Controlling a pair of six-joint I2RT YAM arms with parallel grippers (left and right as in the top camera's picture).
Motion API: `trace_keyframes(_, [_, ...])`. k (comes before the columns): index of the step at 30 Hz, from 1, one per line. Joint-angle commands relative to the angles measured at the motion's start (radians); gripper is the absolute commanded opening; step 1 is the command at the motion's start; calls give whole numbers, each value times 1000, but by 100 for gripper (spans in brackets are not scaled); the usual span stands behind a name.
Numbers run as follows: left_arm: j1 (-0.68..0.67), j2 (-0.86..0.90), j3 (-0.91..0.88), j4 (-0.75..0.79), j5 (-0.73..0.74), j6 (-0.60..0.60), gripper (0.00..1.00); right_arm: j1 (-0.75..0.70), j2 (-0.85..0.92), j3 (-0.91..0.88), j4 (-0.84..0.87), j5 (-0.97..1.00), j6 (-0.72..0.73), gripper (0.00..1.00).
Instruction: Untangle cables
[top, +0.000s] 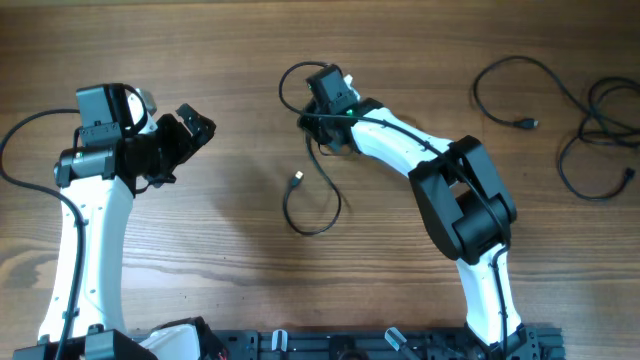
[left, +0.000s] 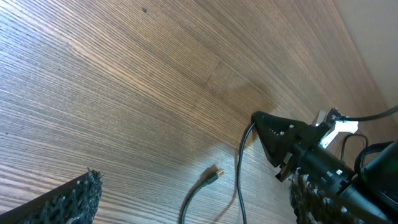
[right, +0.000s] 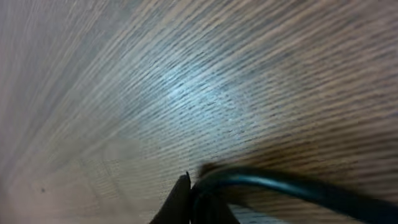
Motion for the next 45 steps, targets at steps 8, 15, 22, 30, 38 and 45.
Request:
trace_keyframes(8, [-3,6,3,-1,-10,20,100,-154,-325,-3,-135,-270,-571,4])
trace_keyframes(15, [-3,6,3,-1,-10,21,100,-634,-793,-3,-195,-276,-483,4])
trace_keyframes(22, [-3,6,3,0,-10,20,100,-1103,-706,-4,-278,18,-474,4])
trace_keyframes(30, [-4,6,3,0,-9,21,100,-1123,-547,-3,-298,-138,-464,100])
trace_keyframes(38, [-61,-47,4,59,60,50,100,-1027,-745,19,-305,-460,-661,100])
trace_keyframes(45, [-313,-176,4,128,73,224,100,-475,-822,19,-581,-161,-1008,100])
